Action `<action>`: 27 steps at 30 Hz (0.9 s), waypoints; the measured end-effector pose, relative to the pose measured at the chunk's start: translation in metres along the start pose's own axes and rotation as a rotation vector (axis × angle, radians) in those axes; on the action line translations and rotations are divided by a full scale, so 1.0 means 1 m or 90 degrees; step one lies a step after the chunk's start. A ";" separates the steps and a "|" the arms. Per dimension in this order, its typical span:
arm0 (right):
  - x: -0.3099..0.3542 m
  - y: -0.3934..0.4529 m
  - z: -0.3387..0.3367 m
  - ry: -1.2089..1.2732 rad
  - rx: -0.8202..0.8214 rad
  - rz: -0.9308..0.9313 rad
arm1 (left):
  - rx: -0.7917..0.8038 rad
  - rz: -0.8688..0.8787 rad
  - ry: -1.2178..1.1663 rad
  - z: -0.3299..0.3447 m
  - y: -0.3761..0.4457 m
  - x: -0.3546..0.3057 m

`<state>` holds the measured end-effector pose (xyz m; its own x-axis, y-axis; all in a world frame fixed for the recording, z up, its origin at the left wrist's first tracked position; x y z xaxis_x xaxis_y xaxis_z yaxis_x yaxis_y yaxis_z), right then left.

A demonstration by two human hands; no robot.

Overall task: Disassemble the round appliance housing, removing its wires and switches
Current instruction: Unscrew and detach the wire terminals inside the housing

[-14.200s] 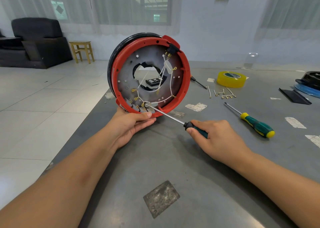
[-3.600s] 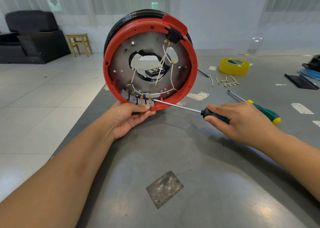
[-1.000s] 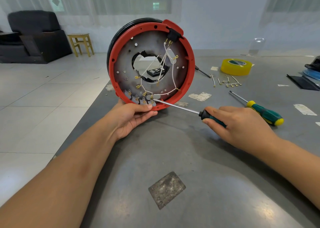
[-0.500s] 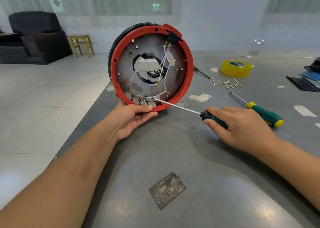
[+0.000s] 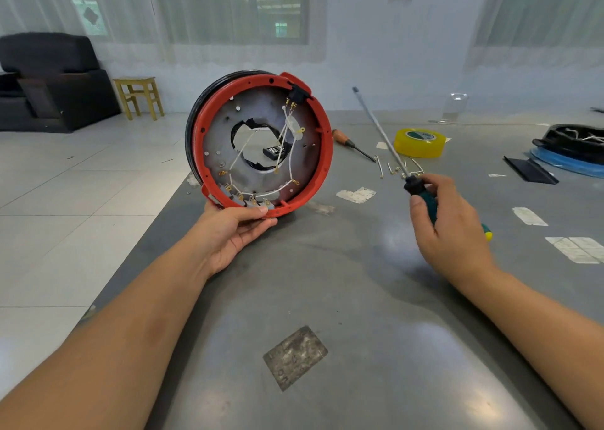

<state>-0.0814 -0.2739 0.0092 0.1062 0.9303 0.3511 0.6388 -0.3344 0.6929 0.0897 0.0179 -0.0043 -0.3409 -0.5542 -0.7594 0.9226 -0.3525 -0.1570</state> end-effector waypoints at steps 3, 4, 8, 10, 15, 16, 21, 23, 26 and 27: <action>-0.010 0.003 0.010 -0.119 0.066 0.081 | -0.007 0.007 -0.010 -0.001 0.001 0.000; -0.013 0.005 0.013 -0.201 0.104 0.096 | -0.006 0.007 -0.011 -0.001 0.001 0.000; -0.015 0.012 0.024 -0.447 0.141 0.056 | 0.005 0.002 -0.008 -0.003 0.001 0.001; -0.014 0.016 0.029 -0.490 0.145 0.033 | 0.011 -0.001 -0.004 -0.003 0.002 0.001; -0.015 0.020 0.038 -0.525 0.161 0.013 | 0.026 -0.004 0.006 -0.003 0.003 0.002; -0.016 0.021 0.039 -0.528 0.165 0.008 | 0.029 -0.005 0.005 -0.002 0.002 0.002; -0.015 0.020 0.038 -0.531 0.187 0.015 | 0.024 -0.011 0.030 0.002 -0.001 0.001; -0.009 0.018 0.037 -0.561 0.173 0.016 | 0.023 -0.012 0.042 0.003 -0.002 0.001; 0.013 0.012 0.037 -0.499 0.100 -0.022 | 0.022 -0.011 0.044 0.005 -0.003 0.002; 0.023 0.009 0.041 -0.414 0.085 -0.028 | 0.022 -0.012 0.047 0.006 -0.004 0.001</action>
<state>-0.0424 -0.2494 -0.0023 0.4895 0.8580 -0.1558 0.7376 -0.3121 0.5988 0.0844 0.0140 -0.0011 -0.3425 -0.4907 -0.8012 0.9091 -0.3884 -0.1508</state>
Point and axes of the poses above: each hand's wrist, its own y-axis towards the middle knuckle, its own z-axis out of the palm, x = y × z, the point moved 2 cm from there along y, towards the middle knuckle, and after that the axes turned 12 degrees about -y, right-handed, at the moved point
